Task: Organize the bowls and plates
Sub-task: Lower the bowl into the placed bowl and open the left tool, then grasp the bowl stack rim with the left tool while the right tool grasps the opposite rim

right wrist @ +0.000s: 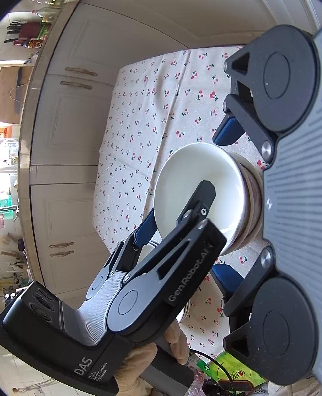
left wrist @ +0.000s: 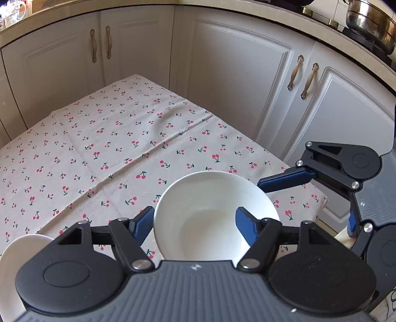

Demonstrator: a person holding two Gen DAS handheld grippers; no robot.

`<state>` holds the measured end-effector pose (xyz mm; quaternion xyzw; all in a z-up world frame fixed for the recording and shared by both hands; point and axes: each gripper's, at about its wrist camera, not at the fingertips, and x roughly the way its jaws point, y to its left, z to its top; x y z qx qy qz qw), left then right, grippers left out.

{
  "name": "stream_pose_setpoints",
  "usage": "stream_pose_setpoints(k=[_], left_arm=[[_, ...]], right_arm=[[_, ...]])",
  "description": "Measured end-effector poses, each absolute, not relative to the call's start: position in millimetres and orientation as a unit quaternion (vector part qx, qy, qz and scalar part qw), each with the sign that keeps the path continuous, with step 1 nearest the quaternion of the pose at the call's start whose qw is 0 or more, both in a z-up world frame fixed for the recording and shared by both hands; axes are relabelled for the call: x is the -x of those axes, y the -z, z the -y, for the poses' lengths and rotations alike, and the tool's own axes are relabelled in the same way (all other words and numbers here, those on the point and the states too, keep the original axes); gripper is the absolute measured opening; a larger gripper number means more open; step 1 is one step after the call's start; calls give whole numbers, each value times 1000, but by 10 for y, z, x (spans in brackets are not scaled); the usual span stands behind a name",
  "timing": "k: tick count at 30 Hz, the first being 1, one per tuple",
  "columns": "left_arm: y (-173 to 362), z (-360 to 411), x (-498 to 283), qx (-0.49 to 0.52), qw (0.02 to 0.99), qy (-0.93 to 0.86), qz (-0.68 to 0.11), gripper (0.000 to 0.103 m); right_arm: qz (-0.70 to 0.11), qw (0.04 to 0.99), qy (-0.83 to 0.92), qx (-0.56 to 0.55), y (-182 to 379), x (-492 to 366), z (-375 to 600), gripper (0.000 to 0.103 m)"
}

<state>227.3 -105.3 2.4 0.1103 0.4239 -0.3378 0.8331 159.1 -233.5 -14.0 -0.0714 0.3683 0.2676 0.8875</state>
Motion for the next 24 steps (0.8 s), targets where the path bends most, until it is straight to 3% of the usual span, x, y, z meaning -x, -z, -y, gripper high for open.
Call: stream_pose_setpoints(k=[5,9,15,24], left_arm=[[-77,930,-2156,-101,845,340,-400,74],[-127,790,-2028,-94,853,347,-378,87],[-129,508,-1809,-77,864,352,-352,92],[262,476,-1621,-159,843,353,-374,93]], right_arm=[[-355,895,-261,71,140,-1467,2385,103],[-345,899,-256,89,187,-1346,2430,103],[-349,898,-250,100,297,-1248,2489,103],[-370,889,-243,114,494,-1315,2509,103]])
